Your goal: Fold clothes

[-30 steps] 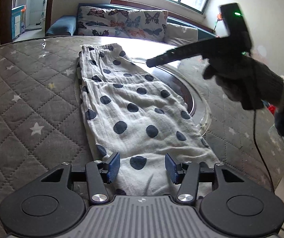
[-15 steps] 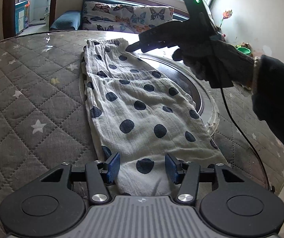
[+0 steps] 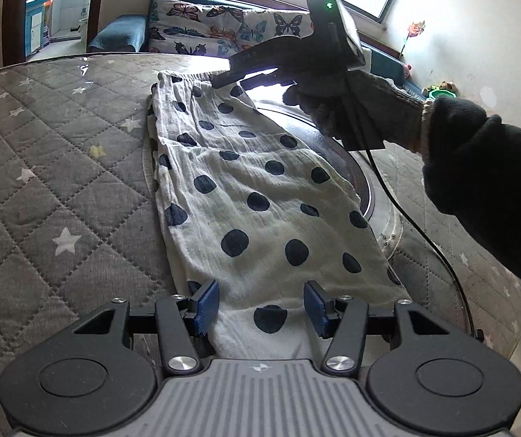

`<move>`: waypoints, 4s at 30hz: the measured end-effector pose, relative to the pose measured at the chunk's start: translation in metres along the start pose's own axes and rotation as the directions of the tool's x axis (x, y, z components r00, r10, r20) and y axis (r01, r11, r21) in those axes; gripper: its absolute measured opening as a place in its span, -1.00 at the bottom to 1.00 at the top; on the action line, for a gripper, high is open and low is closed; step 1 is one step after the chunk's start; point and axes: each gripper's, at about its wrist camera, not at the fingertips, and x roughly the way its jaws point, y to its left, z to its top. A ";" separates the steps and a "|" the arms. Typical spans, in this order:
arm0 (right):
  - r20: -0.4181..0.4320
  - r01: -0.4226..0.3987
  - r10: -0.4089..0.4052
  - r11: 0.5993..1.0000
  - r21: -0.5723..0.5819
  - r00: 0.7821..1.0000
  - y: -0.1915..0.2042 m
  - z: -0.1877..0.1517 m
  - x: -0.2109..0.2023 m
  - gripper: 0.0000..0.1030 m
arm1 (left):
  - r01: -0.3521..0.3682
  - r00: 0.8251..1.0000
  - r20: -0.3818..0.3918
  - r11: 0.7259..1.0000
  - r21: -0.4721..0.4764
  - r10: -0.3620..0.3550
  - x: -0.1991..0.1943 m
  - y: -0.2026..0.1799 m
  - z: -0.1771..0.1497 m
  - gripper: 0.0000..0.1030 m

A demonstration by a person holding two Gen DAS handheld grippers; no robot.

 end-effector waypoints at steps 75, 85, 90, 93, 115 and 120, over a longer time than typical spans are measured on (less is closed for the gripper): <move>0.135 -0.193 0.194 0.981 -0.021 0.972 0.011 -0.005 -0.070 -0.72 | 0.129 0.953 0.301 0.942 -0.310 -0.031 0.075 0.106 0.178 -0.59; 0.172 -0.206 0.233 0.965 -0.161 0.957 0.065 -0.054 -0.158 -0.72 | 0.188 0.930 0.352 0.958 -0.218 -0.102 0.001 0.068 0.126 -0.59; 0.179 -0.209 0.250 0.952 -0.223 0.952 0.093 -0.085 -0.198 -0.72 | 0.221 0.920 0.367 0.956 -0.192 -0.139 -0.030 0.050 0.091 -0.59; 0.177 -0.221 0.267 0.944 -0.244 0.947 0.106 -0.104 -0.217 -0.72 | 0.242 0.915 0.369 0.952 -0.185 -0.161 -0.046 0.039 0.067 -0.59; 0.119 -0.265 0.317 0.909 -0.321 0.941 0.141 -0.227 -0.297 -0.67 | 0.294 0.899 0.334 0.956 0.018 -0.283 -0.102 -0.022 -0.059 -0.58; 0.086 -0.274 0.319 0.901 -0.337 0.944 0.143 -0.245 -0.304 -0.64 | 0.300 0.907 0.292 0.952 0.055 -0.303 -0.100 -0.024 -0.077 -0.56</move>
